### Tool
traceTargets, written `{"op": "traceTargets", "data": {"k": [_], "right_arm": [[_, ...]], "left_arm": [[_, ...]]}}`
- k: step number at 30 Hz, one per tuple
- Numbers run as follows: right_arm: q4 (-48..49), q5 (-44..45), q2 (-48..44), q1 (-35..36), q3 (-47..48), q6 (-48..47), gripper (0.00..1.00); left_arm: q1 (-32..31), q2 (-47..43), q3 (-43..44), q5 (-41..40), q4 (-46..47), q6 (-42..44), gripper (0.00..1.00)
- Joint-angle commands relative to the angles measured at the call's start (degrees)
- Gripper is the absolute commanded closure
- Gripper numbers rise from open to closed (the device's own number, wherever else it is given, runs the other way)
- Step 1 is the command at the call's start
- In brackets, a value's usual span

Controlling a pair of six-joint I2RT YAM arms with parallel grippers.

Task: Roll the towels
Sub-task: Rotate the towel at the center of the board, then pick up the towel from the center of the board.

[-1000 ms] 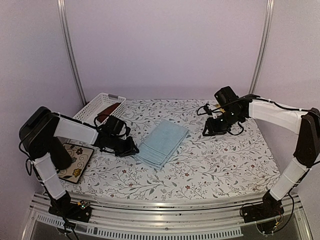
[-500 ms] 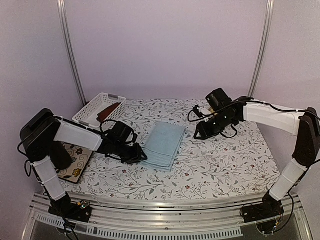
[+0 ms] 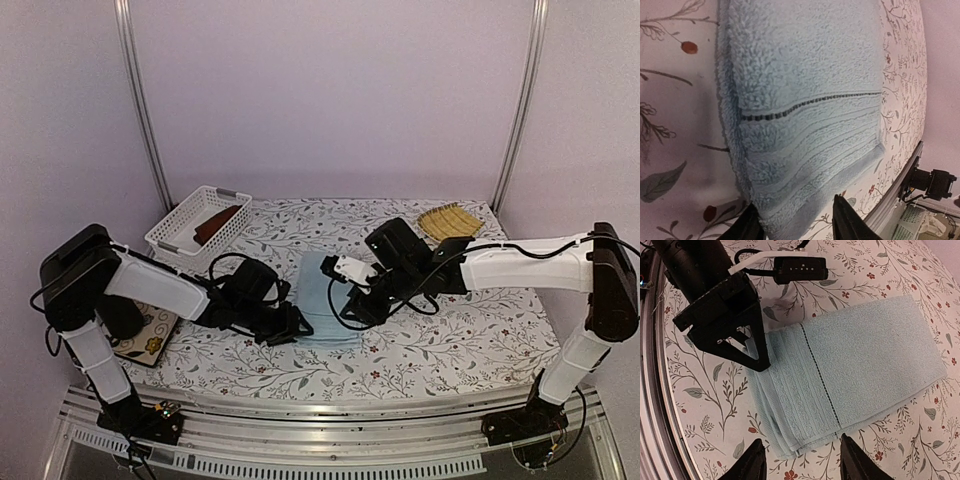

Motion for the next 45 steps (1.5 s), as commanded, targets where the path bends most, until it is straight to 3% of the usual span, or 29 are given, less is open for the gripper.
{"op": "traceTargets", "data": {"k": [1,6,11,16,22,45], "right_arm": [[5.06,4.08,2.49,2.34,-1.94,-8.76,0.48],[4.99,6.89,3.27,5.2,-4.92,-13.14,0.47],[6.09,8.19,1.64,7.21,-10.46,-16.86,0.48],[8.32,8.94,-1.54,7.75,-14.62,-21.16,0.47],[11.62,6.56,-5.71,9.97,-18.19,-25.25,0.46],[17.5,11.71,5.08,12.89,-17.28,-28.54,0.45]], "left_arm": [[-4.96,2.7,-1.86,1.95,-3.09,-1.62,0.5],[-7.18,0.89,-5.45,0.21,0.25,-4.97,0.49],[-6.5,-5.86,-8.58,-4.74,-1.56,-4.73,0.41],[-6.04,-10.62,-6.97,-8.63,-7.46,-0.66,0.29],[-5.57,-13.22,-6.31,-9.64,-8.53,0.77,0.04],[1.51,-34.42,-11.49,-20.47,-15.08,3.08,0.03]]}}
